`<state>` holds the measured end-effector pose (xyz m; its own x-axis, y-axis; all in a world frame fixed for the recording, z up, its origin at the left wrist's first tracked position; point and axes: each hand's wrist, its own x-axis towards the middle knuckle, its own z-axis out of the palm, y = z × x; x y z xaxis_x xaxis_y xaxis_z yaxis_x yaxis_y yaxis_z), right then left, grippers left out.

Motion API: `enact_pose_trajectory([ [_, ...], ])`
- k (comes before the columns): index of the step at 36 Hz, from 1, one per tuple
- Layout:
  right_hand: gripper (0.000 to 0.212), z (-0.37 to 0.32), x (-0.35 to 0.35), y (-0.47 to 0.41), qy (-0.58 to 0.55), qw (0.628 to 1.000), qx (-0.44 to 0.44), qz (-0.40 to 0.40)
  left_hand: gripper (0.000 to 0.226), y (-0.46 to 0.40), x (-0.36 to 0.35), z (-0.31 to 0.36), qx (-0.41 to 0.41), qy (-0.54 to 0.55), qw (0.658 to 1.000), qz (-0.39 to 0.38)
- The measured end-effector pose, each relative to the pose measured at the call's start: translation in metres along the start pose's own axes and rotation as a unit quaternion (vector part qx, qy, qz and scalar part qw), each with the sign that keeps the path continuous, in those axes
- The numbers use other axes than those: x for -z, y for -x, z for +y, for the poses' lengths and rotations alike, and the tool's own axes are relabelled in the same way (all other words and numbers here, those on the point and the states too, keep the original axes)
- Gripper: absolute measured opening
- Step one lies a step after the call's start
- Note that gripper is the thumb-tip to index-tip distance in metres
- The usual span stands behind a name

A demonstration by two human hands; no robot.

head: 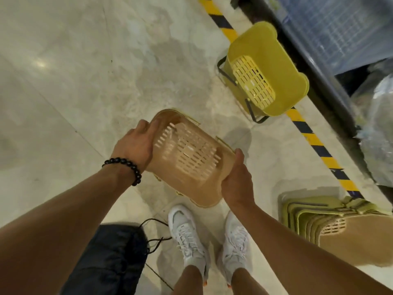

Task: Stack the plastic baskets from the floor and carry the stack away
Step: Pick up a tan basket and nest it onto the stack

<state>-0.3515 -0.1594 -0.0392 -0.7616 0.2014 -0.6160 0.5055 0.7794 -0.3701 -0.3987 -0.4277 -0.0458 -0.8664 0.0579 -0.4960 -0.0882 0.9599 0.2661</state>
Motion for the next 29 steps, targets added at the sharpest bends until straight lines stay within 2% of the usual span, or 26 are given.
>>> enact_pose_trajectory([
  [4, 0.084, -0.027, 0.069, 0.015, 0.068, 0.997, 0.022, -0.008, 0.077, 0.037, 0.058, 0.02, 0.019, 0.039, 0.999, 0.022],
  [9, 0.085, -0.08, 0.172, 0.042, 0.065, 0.996, 0.065, 0.017, 0.083, 0.083, 0.149, 0.059, 0.038, 0.118, 0.99, 0.07],
  [11, 0.077, -0.102, 0.215, 0.055, 0.051, 0.994, 0.089, 0.034, 0.083, 0.1, 0.185, 0.076, 0.03, 0.15, 0.984, 0.093],
  [15, 0.048, -0.145, 0.295, 0.078, 0.101, 0.989, 0.096, 0.052, 0.095, 0.124, 0.247, 0.105, 0.046, 0.156, 0.977, 0.135],
  [21, 0.032, -0.18, 0.384, 0.119, 0.037, 0.988, 0.129, 0.082, 0.058, 0.161, 0.326, 0.152, 0.061, 0.209, 0.951, 0.218],
  [24, 0.036, -0.178, 0.412, 0.133, 0.023, 0.984, 0.149, 0.094, 0.042, 0.175, 0.352, 0.174, 0.063, 0.229, 0.945, 0.227],
  [29, 0.022, -0.162, 0.447, 0.155, -0.04, 0.982, 0.153, 0.101, 0.059, 0.2, 0.365, 0.209, 0.076, 0.26, 0.929, 0.25],
])
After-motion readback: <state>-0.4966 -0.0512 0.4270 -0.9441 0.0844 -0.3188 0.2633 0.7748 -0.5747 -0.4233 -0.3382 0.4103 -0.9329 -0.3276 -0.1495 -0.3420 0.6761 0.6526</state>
